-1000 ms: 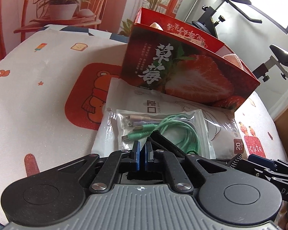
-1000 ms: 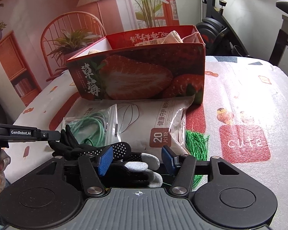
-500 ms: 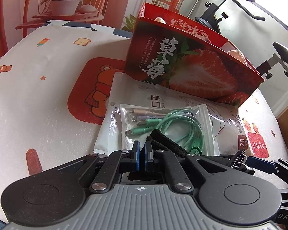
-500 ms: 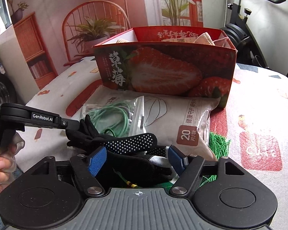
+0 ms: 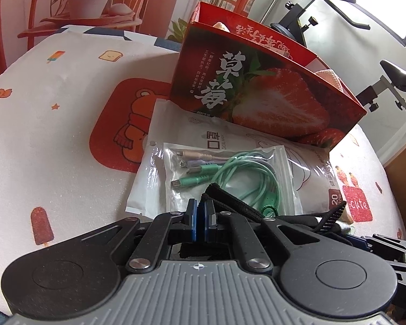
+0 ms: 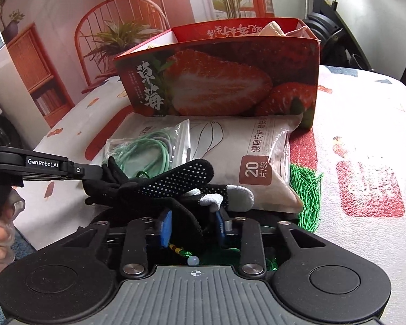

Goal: Organize soft objects
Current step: 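Lift the black glove with both grippers over the red box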

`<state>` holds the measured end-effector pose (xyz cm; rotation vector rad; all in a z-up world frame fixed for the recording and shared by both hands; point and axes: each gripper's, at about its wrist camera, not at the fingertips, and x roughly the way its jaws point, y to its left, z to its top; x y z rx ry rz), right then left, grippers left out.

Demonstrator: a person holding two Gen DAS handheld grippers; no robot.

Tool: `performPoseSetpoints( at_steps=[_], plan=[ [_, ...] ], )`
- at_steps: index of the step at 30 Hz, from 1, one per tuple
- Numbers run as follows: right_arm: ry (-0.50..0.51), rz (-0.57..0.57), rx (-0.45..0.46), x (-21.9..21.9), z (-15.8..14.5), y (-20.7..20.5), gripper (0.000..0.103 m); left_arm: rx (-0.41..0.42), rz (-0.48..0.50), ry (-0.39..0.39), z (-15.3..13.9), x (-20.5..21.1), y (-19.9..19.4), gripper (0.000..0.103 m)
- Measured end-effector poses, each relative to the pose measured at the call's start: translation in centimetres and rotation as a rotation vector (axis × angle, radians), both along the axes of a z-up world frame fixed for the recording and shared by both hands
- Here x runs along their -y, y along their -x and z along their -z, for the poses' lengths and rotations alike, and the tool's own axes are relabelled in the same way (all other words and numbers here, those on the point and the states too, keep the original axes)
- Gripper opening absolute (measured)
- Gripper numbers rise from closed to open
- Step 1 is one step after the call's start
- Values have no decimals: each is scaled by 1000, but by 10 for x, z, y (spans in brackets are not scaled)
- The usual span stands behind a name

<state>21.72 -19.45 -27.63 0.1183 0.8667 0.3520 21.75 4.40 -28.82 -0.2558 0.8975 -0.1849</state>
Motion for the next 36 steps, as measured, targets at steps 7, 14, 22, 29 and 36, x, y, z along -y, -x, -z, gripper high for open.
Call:
performPoseSetpoints(
  at_steps=[7,14,22,29,36],
  plan=[
    [-59,4,56,6,-14,0,12,77,35,22,-17,3,6,6],
    [-81,36,149,17,-39,-7,12,204,88,30,-50,9,7,6],
    [-82,35,257,21,-73,-27,12,321,113,39,-91,13,-5,6],
    [-76,34,344,23,-108,-64,12,418,115,54,-132,17,-35,6],
    [-39,33,367,21,-128,-126,12,440,90,30,-149,27,-86,6]
  ],
)
